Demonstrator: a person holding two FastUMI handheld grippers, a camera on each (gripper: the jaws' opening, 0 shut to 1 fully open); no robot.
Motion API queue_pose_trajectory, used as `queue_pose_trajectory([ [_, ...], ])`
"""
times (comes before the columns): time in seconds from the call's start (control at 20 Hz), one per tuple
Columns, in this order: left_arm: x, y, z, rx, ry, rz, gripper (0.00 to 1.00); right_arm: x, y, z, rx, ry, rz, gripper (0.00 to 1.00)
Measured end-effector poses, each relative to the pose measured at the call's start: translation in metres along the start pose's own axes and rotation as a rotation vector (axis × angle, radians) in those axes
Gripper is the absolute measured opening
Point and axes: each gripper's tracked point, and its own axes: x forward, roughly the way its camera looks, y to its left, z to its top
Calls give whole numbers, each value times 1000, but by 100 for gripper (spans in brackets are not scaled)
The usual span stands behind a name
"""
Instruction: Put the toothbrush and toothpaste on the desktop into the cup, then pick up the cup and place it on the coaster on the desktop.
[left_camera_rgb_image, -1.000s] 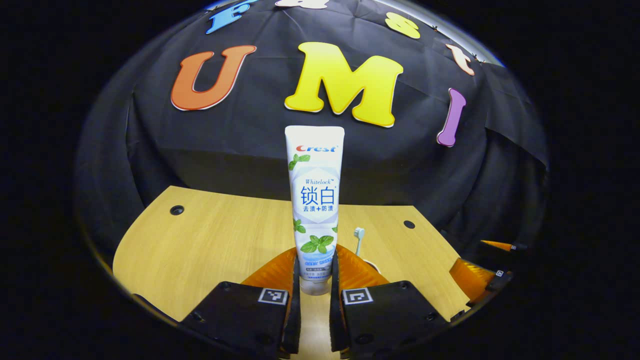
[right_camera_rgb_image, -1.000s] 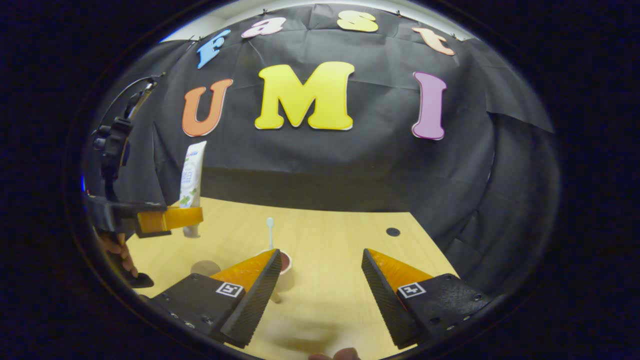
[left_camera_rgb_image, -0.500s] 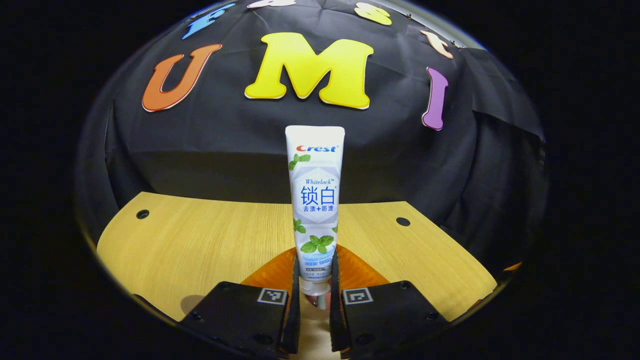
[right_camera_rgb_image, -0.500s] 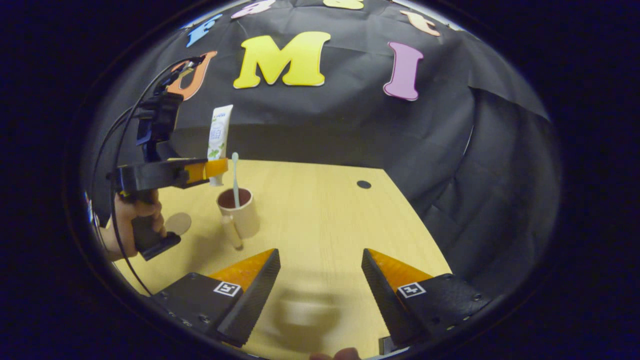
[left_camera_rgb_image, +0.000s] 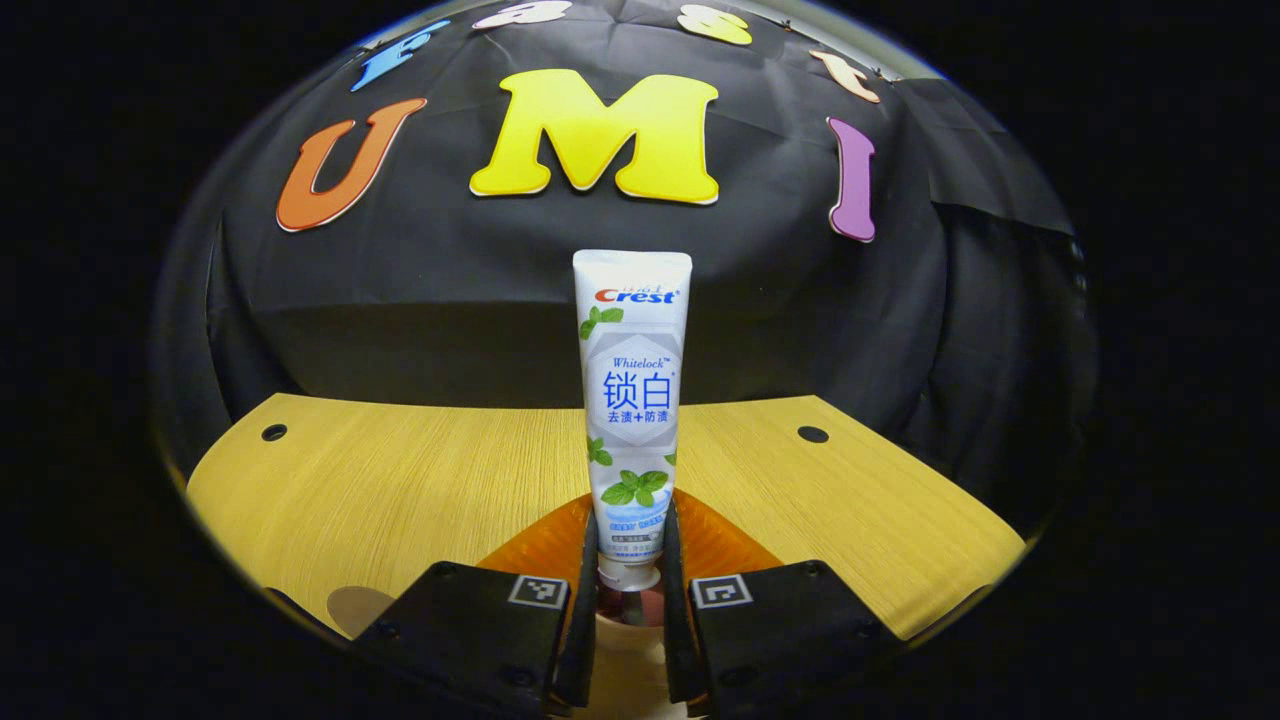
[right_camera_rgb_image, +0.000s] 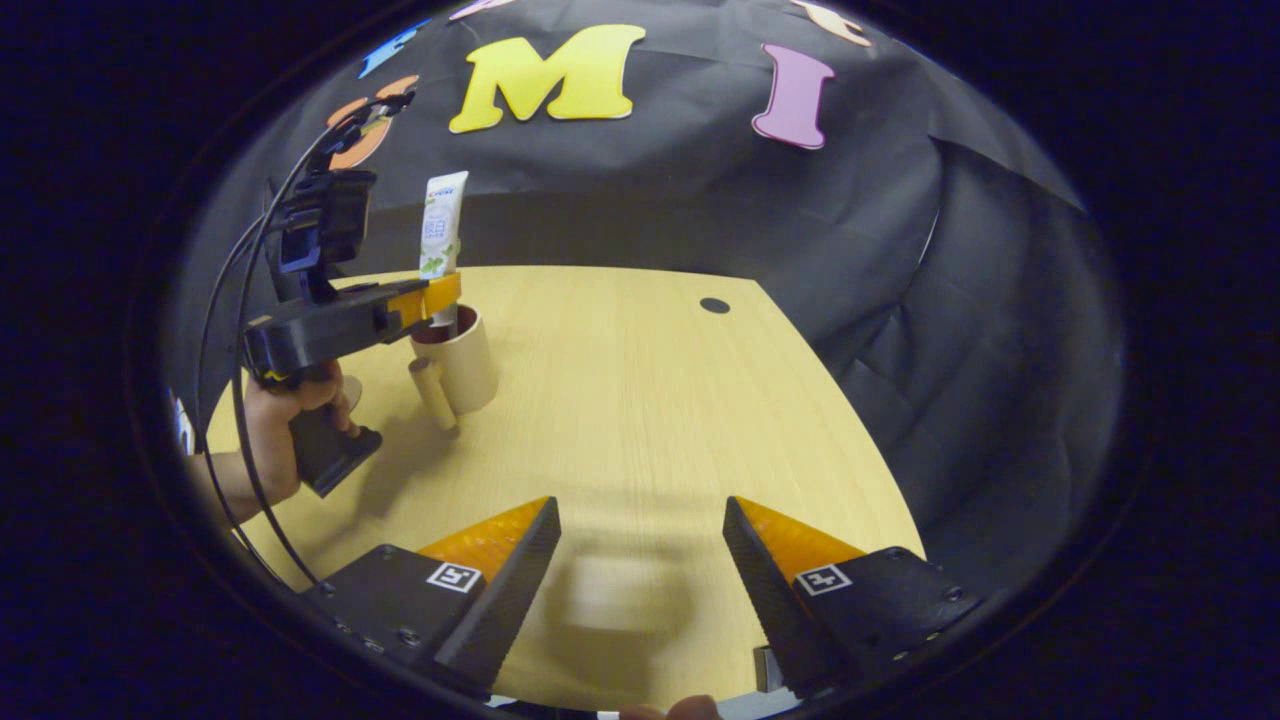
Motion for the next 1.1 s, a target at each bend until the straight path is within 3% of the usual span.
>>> queue_pose_trajectory([
  [0.8, -9, -3, -10, 35, -6, -21, 52, 5, 21, -6, -11, 33, 20, 96],
  [0.85, -10, -2, -10, 42, -5, -15, 66, 4, 22, -7, -13, 29, 18, 97],
  [0.9, -11, 2, -9, 48, -7, -7, 59, 4, 23, -6, -15, 28, 18, 97],
  [0.95, -12, 3, -9, 48, -7, -7, 60, 4, 25, -8, -17, 30, 20, 96],
  [1.05, -12, 2, -11, 37, -9, -7, 75, 4, 30, -9, -20, 36, 26, 96],
  [1.1, -12, 2, -10, 43, -11, -5, 72, 5, 32, -10, -25, 38, 29, 97],
])
